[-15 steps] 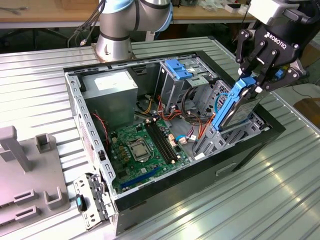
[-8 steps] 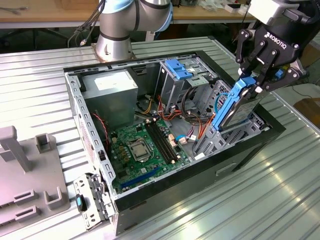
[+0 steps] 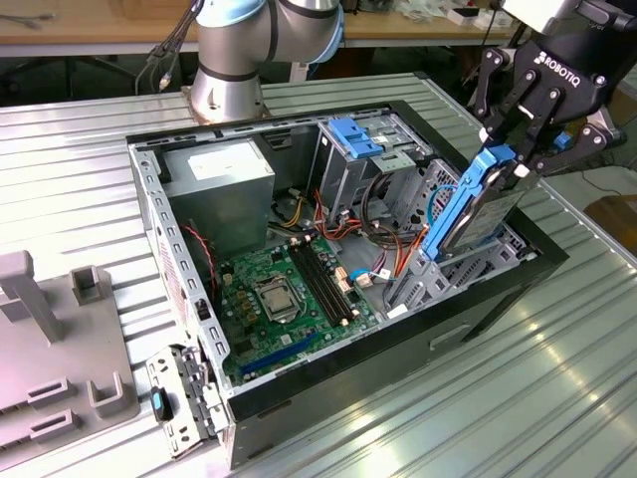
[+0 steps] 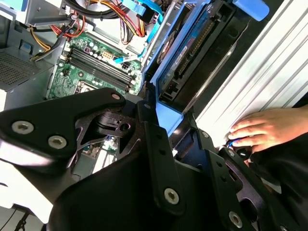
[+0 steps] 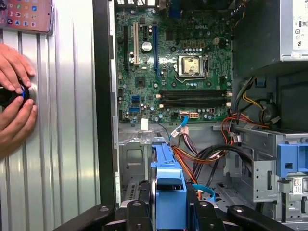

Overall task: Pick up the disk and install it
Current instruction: 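Insert the disk into the insertion slot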

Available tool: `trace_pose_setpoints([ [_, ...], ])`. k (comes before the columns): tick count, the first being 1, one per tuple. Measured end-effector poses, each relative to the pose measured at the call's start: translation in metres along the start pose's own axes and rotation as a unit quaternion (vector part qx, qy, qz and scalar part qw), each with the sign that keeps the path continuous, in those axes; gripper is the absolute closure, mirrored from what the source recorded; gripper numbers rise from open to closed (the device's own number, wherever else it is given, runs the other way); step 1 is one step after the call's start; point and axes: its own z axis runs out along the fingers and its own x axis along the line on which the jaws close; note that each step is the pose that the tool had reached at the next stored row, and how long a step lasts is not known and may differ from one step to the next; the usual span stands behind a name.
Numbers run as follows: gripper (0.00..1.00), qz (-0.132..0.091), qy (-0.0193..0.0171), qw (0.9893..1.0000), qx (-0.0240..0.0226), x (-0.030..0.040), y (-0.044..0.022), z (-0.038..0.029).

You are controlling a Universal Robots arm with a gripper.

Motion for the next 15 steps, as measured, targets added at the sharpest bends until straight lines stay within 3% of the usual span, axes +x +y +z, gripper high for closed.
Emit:
trace_pose_setpoints([
  [15,0.63,0.010,0.0007,0.9999,-0.0030,0.0000,-0.0019,0.0019],
])
